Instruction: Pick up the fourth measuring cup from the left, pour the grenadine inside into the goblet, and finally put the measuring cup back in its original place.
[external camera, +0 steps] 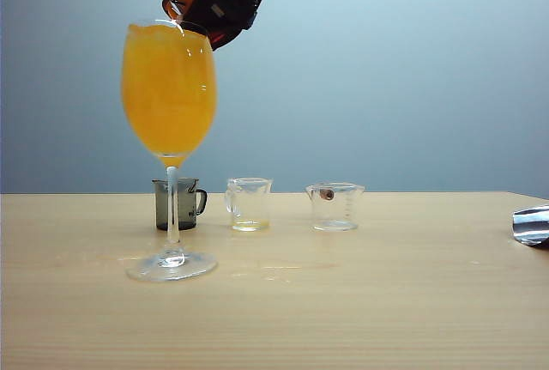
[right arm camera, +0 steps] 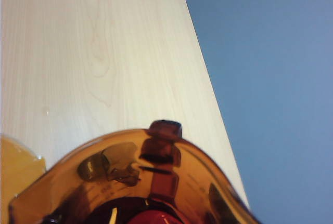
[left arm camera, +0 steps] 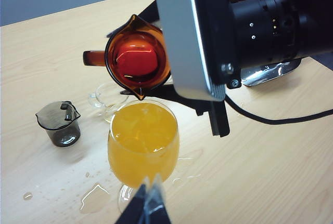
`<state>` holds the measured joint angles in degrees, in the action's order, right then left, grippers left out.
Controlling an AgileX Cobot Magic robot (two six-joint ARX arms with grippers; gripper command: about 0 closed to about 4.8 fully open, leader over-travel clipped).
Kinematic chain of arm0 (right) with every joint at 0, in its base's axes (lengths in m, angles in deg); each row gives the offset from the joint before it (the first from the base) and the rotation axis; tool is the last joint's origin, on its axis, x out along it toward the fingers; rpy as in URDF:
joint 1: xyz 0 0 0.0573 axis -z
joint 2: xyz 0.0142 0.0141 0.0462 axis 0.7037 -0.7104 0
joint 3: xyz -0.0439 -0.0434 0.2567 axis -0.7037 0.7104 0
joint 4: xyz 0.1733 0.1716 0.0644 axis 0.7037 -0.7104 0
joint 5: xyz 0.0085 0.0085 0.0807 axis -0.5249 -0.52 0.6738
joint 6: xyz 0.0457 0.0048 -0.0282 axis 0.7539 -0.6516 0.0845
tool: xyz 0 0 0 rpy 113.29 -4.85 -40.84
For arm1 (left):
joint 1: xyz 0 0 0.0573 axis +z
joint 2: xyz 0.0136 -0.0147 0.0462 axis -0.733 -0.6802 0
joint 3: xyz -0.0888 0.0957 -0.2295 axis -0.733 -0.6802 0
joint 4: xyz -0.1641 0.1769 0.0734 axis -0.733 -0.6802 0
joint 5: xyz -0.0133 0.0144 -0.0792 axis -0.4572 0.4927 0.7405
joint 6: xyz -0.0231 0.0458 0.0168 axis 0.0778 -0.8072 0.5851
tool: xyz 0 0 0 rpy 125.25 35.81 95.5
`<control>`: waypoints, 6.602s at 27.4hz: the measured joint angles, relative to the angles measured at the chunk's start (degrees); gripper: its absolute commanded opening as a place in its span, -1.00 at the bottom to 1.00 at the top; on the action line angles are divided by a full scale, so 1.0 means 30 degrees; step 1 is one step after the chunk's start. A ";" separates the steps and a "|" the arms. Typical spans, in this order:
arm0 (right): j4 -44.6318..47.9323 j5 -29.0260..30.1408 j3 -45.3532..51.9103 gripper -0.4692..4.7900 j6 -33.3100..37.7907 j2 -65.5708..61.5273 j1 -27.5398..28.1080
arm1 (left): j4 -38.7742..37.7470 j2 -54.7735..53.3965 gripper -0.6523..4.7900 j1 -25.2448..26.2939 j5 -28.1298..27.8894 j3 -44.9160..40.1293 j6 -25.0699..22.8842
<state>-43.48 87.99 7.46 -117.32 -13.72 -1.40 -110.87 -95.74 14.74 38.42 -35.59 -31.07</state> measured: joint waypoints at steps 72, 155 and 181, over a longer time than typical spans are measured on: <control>0.1552 -0.1523 0.0007 -0.67 -0.6747 -0.0036 -0.0911 | 0.0000 -0.0007 -0.78 0.0000 -0.0015 0.0000 0.0000; 0.1173 -0.2033 0.0036 -0.67 -1.2575 -0.0051 -0.1195 | -0.0080 -0.0007 -0.78 0.0000 -0.0015 0.0000 -0.0007; 0.1996 -0.2164 0.0036 -0.65 -1.5453 -0.0051 -0.1195 | -0.0080 -0.0007 -0.78 0.0000 -0.0007 0.0000 -0.0007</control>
<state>-37.49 81.50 7.57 -163.68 -13.87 -4.98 -111.11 -95.76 14.74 38.40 -35.59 -31.09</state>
